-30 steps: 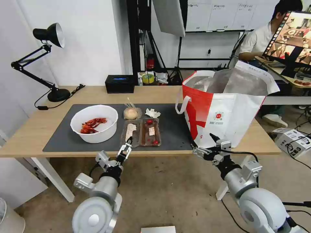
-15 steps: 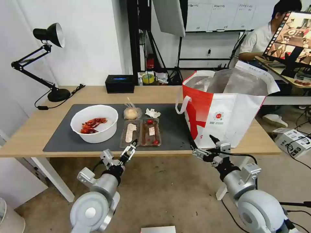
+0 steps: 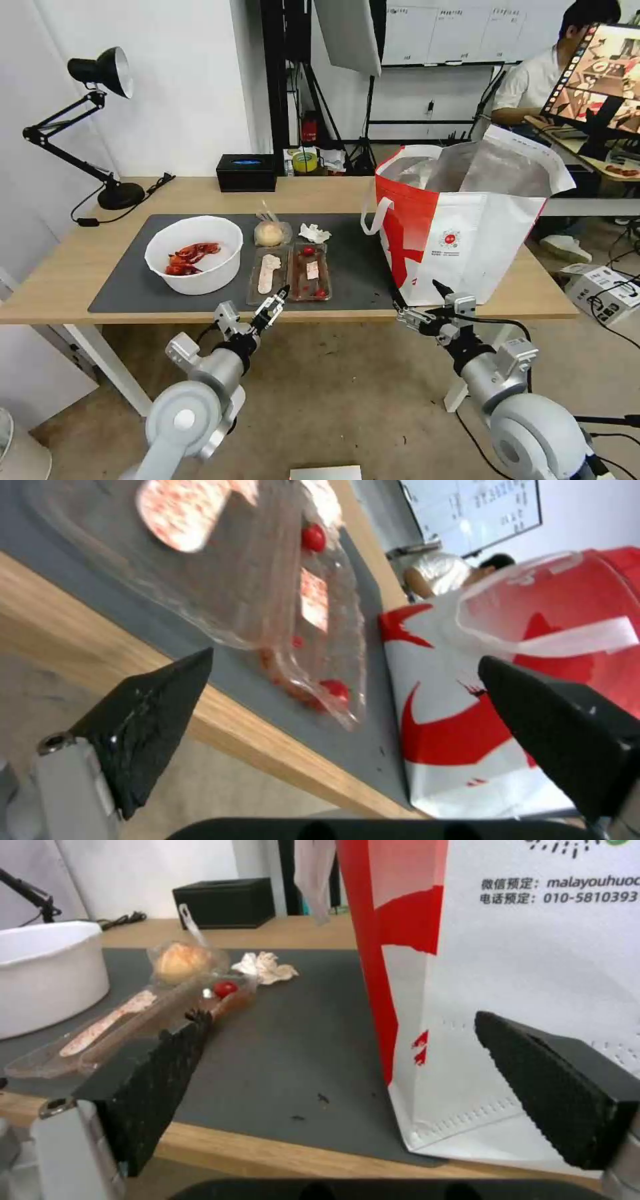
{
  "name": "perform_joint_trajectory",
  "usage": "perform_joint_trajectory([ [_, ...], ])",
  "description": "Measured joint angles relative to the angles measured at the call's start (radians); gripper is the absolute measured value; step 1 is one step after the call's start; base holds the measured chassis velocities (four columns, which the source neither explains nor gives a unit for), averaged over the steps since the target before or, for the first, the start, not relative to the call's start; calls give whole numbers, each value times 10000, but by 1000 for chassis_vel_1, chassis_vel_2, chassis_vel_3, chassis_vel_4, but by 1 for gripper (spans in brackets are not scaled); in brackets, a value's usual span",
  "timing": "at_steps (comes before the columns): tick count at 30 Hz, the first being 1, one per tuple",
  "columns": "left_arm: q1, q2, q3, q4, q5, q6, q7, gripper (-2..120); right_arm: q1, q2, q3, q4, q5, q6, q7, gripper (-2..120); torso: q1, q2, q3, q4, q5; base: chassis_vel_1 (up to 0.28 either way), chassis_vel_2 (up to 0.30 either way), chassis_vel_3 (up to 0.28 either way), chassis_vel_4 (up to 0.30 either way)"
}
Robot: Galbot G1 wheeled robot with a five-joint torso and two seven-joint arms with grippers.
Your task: Pick up the trash from the table and place it into the takeout bag.
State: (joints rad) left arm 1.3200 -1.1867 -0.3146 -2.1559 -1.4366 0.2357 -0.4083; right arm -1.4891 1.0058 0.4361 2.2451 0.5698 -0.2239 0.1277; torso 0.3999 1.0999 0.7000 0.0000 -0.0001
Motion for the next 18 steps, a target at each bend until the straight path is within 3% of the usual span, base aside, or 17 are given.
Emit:
perform_joint_trajectory([
  [18, -759, 319, 235, 662, -378, 394, 77, 100, 75, 106, -48, -243, -108, 17, 9, 100, 1, 0, 1, 0, 1, 0, 0, 0, 0],
])
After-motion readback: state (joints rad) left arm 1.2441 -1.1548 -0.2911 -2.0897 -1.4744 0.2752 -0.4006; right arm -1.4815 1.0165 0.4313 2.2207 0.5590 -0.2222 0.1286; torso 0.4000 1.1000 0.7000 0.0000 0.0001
